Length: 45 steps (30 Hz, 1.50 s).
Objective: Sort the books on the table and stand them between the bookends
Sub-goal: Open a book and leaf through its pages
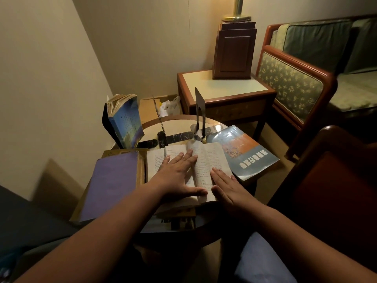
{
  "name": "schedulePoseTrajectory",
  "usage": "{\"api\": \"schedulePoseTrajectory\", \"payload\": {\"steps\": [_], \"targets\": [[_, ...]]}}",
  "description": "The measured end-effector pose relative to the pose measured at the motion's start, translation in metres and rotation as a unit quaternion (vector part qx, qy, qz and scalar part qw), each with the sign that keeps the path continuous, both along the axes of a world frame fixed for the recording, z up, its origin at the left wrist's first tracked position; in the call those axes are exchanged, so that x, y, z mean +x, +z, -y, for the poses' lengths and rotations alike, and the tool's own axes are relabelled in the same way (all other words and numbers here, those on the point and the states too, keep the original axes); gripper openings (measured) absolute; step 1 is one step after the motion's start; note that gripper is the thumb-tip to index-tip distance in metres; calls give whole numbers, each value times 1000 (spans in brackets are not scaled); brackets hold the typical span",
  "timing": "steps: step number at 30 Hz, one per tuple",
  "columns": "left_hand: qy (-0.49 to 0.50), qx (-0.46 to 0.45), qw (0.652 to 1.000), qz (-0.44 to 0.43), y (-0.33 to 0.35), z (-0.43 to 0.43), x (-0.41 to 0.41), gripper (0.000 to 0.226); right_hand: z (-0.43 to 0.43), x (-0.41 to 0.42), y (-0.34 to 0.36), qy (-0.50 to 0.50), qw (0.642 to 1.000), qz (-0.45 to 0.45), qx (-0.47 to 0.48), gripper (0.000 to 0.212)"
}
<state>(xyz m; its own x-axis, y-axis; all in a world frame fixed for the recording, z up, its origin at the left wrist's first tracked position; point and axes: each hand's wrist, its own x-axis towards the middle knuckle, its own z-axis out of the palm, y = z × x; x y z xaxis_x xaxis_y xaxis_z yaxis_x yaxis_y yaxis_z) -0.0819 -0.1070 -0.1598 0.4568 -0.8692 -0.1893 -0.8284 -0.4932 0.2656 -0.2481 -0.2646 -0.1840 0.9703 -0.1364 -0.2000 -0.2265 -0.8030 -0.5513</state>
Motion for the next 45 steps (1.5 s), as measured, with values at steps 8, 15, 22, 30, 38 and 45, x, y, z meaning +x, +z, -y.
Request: {"api": "schedulePoseTrajectory", "payload": {"steps": [8,15,22,30,38,45], "targets": [[15,-10,1000,16,-1,-3,-7,117,15,69,-4,-36,999,22,-3,83],[26,-1,999,24,-4,-12,-5,113,6,72,-12,-56,997,51,-9,80],[173,18,985,-15,-3,-24,-5,96,-2,68,-18,-76,996,42,-9,69],[173,-56,983,26,11,-30,-5,88,-1,70,-20,-80,996,45,-8,93],[221,-336,902,-156,32,-33,-6,29,2,68,-22,-80,995,45,-26,73],[161,-263,937,-165,40,-38,-3,30,3,60,-19,-100,991,93,-2,113]]}}
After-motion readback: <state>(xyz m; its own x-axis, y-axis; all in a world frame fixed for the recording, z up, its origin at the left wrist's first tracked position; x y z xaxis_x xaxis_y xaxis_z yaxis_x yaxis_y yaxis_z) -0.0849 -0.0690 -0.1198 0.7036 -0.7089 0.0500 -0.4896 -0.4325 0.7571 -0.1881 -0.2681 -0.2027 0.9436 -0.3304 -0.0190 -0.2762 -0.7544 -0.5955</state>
